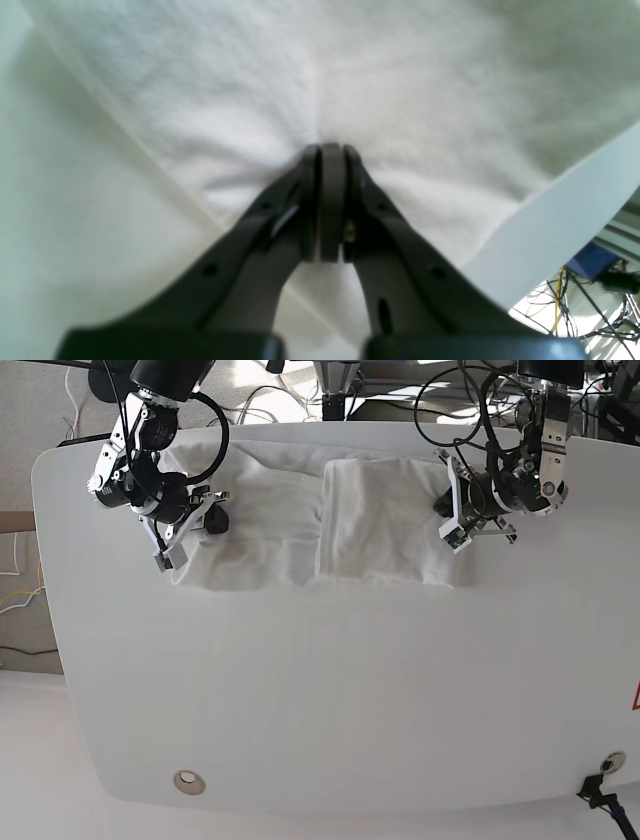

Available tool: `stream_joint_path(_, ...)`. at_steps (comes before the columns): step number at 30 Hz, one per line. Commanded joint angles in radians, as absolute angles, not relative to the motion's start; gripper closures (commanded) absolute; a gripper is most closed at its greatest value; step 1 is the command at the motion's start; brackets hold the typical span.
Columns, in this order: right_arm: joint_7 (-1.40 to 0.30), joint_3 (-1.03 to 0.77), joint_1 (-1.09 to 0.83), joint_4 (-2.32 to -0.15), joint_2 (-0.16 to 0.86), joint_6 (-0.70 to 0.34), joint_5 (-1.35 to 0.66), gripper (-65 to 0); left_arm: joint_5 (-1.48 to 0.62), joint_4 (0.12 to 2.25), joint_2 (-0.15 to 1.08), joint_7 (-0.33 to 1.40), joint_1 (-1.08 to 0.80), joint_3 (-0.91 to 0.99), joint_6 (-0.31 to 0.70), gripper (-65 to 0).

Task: Fold the T-shirt properly
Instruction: 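Grasp the bundle with the right gripper and fold it over toward the left gripper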

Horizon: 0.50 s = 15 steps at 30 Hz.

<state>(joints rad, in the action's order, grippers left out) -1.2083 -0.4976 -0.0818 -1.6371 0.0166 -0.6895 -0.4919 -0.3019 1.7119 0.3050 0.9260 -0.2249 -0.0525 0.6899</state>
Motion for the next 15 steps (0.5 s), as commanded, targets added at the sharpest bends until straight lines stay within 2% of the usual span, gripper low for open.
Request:
stream_joint_path(1,-1.188,-0.458,-0.074,-1.761,0.021,-0.698,-0.493,0.0,-0.275,1.707,0.298,0.980,-0.243,-0.061,0.698,0.0)
stream_joint_path(6,-1.193,-0.337,-0.108,-1.943,0.002,-0.587,-0.499,0.0,-0.274,1.707,0.283,0.980,-0.257,-0.064,0.698,0.0)
stream_joint_path(9,-1.193,-0.294,-0.120,-1.952,-0.021,-0.575,-0.552,0.0,-0.272,1.707,0.266,0.980,-0.257,-0.064,0.698,0.0)
stream_joint_path(12,-1.193,-0.208,-0.125,-1.952,-0.027,-0.507,-0.613,0.0,-0.272,1.707,0.265,0.981,-0.257,-0.064,0.698,0.0)
stream_joint_path(15,-1.193,-0.170,-0.128,-1.952,-0.079,-0.475,-0.647,0.0,-0.272,1.707,0.263,0.981,-0.255,-0.064,0.698,0.0)
